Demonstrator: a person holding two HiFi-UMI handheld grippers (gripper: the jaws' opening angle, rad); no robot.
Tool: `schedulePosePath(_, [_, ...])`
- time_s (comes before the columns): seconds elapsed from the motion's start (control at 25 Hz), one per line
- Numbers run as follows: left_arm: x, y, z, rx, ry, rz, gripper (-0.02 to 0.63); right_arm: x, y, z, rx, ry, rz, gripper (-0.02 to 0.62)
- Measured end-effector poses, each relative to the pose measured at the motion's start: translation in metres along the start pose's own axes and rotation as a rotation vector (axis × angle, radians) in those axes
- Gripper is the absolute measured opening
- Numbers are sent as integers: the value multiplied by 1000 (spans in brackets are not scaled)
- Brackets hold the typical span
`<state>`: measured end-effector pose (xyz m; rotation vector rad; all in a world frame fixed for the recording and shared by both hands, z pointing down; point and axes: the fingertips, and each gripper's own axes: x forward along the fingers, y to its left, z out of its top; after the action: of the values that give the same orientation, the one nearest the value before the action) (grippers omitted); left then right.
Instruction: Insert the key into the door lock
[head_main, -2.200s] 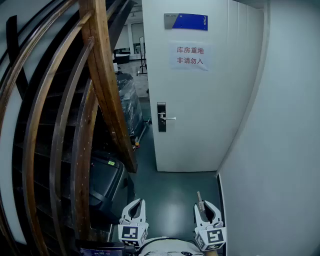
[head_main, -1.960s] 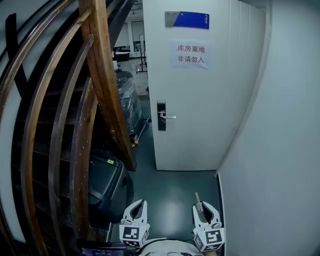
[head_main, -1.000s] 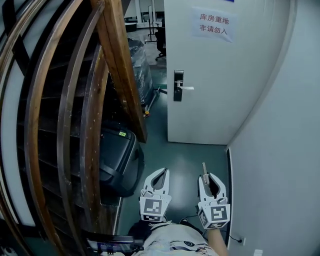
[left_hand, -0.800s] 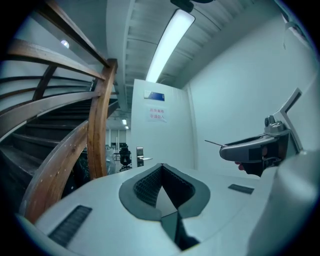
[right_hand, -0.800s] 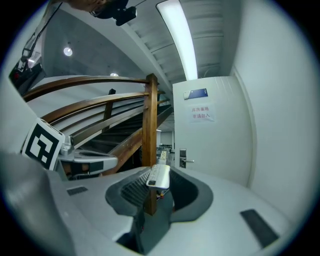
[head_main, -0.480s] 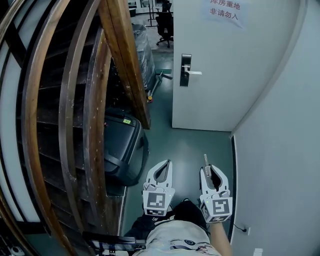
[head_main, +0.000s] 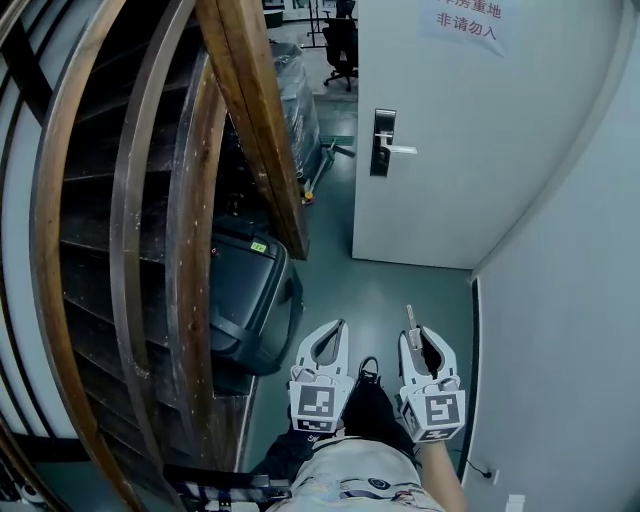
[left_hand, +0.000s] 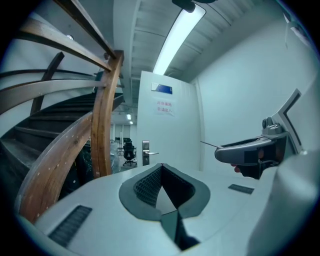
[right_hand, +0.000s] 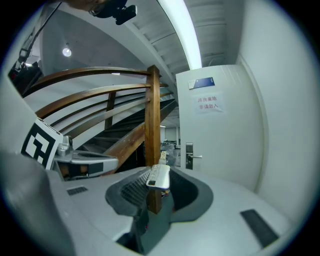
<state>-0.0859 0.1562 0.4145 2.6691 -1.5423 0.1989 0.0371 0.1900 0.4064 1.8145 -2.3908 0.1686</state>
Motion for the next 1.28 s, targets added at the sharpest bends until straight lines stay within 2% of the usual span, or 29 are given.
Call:
schedulePosePath(0.44, [129, 17, 26, 37, 0, 26, 5, 102, -78, 20, 35, -25, 44, 120])
schedulePosePath(0.72, [198, 9, 41, 43, -4, 11, 5, 150, -126, 26, 51, -16, 62, 120])
schedulePosePath(0.92, [230, 24, 46, 35, 7, 43, 5, 187, -142, 35, 58, -16, 87, 120])
schedulePosePath(1.28, [277, 56, 45, 23, 26, 40, 5, 245, -146, 38, 62, -15, 112, 120])
